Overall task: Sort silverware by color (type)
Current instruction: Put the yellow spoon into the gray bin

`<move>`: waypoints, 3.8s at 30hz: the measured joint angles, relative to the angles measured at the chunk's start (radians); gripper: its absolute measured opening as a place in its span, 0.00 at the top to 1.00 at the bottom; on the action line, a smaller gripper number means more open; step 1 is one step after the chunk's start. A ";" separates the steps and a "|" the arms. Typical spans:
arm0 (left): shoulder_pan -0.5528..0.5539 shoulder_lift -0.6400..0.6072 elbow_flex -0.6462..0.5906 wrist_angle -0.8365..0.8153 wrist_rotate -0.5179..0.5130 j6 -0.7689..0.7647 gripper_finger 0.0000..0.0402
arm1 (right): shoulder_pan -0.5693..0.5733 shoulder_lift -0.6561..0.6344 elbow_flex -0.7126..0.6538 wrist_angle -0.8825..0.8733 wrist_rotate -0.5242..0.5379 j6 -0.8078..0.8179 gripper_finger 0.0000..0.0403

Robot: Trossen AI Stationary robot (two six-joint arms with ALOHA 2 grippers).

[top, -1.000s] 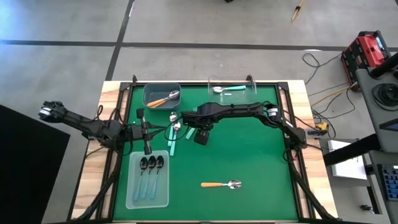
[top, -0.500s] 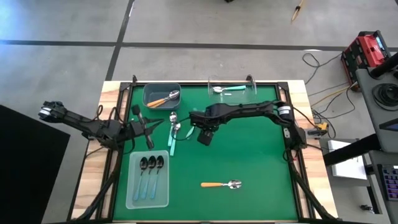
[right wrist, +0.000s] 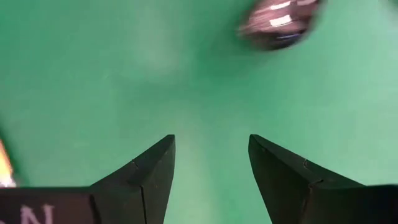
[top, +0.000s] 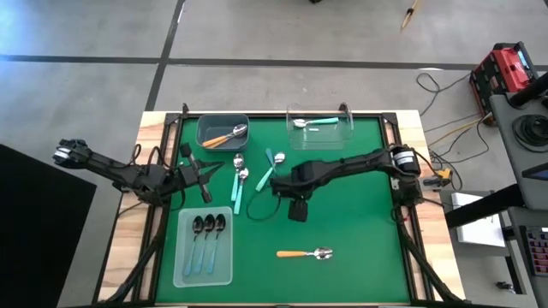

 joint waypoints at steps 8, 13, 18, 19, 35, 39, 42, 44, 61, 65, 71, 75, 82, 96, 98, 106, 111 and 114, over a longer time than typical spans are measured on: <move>0.000 0.000 0.000 0.000 0.000 -0.010 1.00 | 0.141 0.000 -0.034 0.008 0.003 -0.087 0.51; 0.000 0.000 0.000 0.000 0.000 -0.010 1.00 | 0.230 0.000 -0.035 0.014 0.001 -0.094 0.51; 0.000 0.000 0.000 0.000 0.000 -0.011 1.00 | 0.317 0.001 -0.035 0.028 0.001 -0.037 0.51; 0.000 0.000 0.000 0.000 0.000 -0.012 1.00 | 0.333 0.001 -0.035 0.033 0.002 -0.019 0.51; 0.000 0.002 0.000 -0.001 0.001 -0.113 1.00 | 0.487 0.060 -0.035 0.132 0.067 0.316 0.51; 0.000 0.002 0.000 -0.003 0.002 -0.163 1.00 | 0.490 0.092 -0.035 0.170 0.073 0.342 0.51; 0.000 0.005 0.000 -0.006 0.002 -0.202 1.00 | 0.492 0.101 -0.036 0.176 0.082 0.351 0.51; 0.000 0.010 0.000 -0.008 0.002 -0.226 1.00 | 0.492 0.101 -0.041 0.179 0.109 0.349 0.51; 0.000 0.037 0.000 -0.008 0.005 -0.270 1.00 | 0.480 0.094 -0.168 0.330 0.152 0.320 0.53; 0.000 0.038 0.000 -0.008 0.004 -0.270 1.00 | 0.476 0.094 -0.173 0.346 0.142 0.298 0.64; 0.000 0.040 0.000 -0.008 0.022 -0.270 1.00 | 0.465 0.094 -0.171 0.348 0.129 0.244 0.91; -0.001 0.043 0.000 -0.004 0.126 -0.270 1.00 | 0.441 0.091 -0.145 0.323 0.135 0.162 0.93; 0.000 0.068 0.001 0.018 0.141 -0.325 1.00 | 0.339 0.056 -0.083 0.205 0.234 -0.051 0.93; 0.000 0.396 0.103 0.127 0.238 -0.275 0.99 | 0.097 0.050 0.117 0.043 0.397 -0.275 0.93; 0.000 0.449 0.136 0.098 0.230 -0.253 0.96 | 0.078 0.050 0.154 0.024 0.404 -0.289 0.93; 0.004 0.604 0.256 -0.045 -0.073 -0.172 0.68 | 0.057 0.050 0.249 -0.013 0.466 -0.334 0.93; 0.015 0.673 0.310 -0.097 -0.074 -0.129 0.54 | 0.054 0.050 0.288 -0.016 0.506 -0.336 0.93; 0.035 0.710 0.328 -0.106 -0.076 -0.119 0.51 | 0.054 0.049 0.304 -0.022 0.507 -0.349 0.93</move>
